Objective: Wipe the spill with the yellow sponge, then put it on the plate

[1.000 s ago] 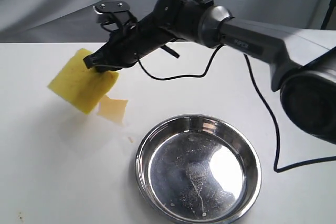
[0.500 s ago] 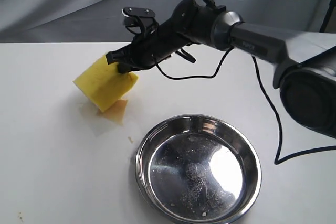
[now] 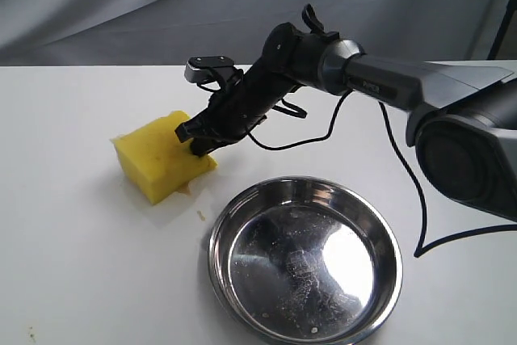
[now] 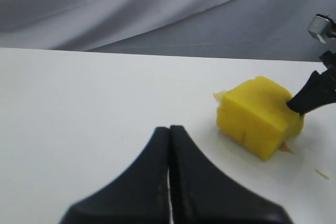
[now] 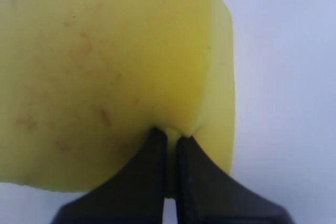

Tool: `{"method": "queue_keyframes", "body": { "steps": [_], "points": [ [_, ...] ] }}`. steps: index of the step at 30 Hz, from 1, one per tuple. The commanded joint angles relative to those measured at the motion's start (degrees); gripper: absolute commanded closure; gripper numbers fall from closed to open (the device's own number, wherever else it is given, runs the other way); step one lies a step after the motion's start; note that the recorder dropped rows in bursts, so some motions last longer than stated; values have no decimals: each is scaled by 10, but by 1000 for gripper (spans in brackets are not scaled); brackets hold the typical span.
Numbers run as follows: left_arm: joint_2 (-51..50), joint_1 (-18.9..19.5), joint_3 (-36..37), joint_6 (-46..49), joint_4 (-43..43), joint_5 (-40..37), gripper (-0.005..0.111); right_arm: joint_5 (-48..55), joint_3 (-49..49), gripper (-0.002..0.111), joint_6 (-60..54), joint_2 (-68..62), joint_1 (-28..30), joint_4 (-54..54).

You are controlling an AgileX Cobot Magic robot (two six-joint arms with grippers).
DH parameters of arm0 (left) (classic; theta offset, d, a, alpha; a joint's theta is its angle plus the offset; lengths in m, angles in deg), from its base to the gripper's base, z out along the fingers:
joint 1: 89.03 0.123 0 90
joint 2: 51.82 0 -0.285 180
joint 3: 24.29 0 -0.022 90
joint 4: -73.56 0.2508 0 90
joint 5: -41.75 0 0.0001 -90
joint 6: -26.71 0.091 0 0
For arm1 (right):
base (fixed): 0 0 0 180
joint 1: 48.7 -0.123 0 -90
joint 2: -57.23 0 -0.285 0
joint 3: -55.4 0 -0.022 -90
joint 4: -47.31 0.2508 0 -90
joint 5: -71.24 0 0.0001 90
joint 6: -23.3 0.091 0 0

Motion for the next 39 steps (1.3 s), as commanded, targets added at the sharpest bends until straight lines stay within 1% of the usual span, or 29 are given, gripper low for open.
{"method": "queue_keyframes", "body": {
  "steps": [1, 8, 12, 24, 29, 34, 39],
  "points": [
    [1, -3, 3, -3, -6, 5, 107, 62, -3, 108, -21, 0, 1, -20],
    [1, -3, 3, -3, -6, 5, 107, 81, -3, 108, -22, 0, 1, -20],
    [1, -3, 3, -3, -6, 5, 107, 99, -3, 108, -50, 0, 1, -19],
    [1, -3, 3, -3, -6, 5, 107, 146, -3, 108, -51, 0, 1, -19],
    [1, -3, 3, -3, -6, 5, 107, 163, -3, 108, -51, 0, 1, -54],
    [1, -3, 3, -3, -6, 5, 107, 178, -3, 108, -51, 0, 1, -114],
    [1, -3, 3, -3, -6, 5, 107, 178, -3, 108, -51, 1, 1, -126]
  ]
}}
